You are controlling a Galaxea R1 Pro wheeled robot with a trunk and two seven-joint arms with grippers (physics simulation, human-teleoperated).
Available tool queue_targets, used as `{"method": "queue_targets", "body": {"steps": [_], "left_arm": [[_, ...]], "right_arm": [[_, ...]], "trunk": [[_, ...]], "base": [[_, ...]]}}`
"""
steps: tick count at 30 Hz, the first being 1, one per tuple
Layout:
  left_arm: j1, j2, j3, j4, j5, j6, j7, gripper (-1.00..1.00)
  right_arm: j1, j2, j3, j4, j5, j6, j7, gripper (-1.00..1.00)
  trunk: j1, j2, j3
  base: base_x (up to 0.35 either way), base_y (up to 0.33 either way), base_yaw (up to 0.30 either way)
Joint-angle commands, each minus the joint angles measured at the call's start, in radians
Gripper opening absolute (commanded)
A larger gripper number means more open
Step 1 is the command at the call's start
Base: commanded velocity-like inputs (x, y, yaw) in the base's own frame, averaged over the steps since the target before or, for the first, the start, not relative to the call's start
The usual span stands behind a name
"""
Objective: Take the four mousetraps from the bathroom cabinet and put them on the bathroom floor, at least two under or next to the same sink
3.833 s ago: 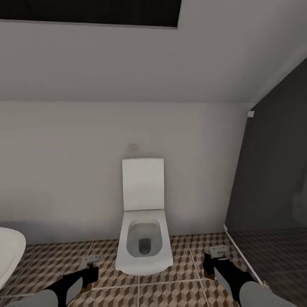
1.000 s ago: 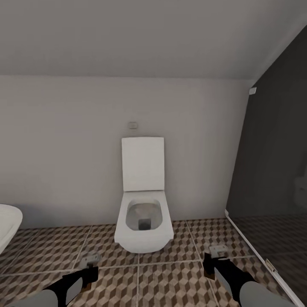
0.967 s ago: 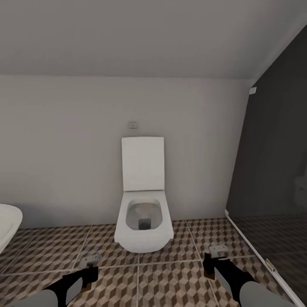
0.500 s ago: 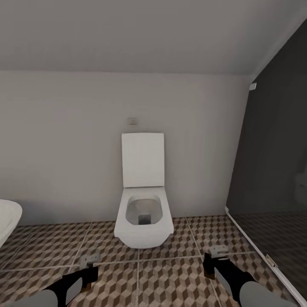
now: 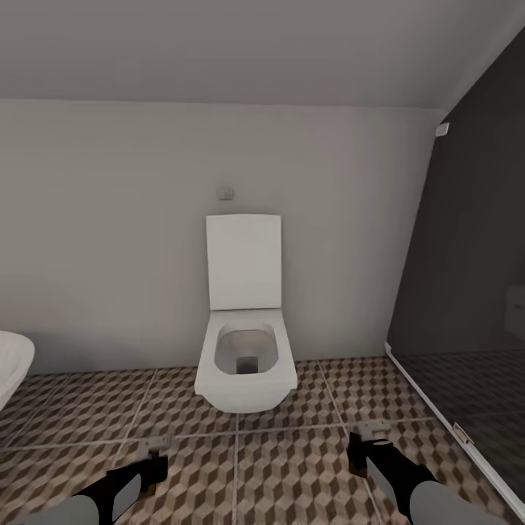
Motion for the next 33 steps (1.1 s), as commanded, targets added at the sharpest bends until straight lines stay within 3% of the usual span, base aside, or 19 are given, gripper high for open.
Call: {"method": "queue_targets", "body": {"steps": [1,33], "left_arm": [[0.000,0.001,-0.008,-0.002,0.007,0.004,-0.002,-1.00],[0.000,-0.001,-0.008,-0.002,0.007,0.005,-0.002,-1.00]], "right_arm": [[0.000,-0.001,0.008,-0.002,-0.004,0.007,-0.005,-1.00],[0.000,-0.001,0.008,-0.002,-0.005,0.005,-0.006,-1.00]], "trunk": [[0.000,-0.001,-0.005],[0.015,-0.008,-0.129]], "base": [[0.000,0.000,0.000],[0.000,0.000,0.000]]}}
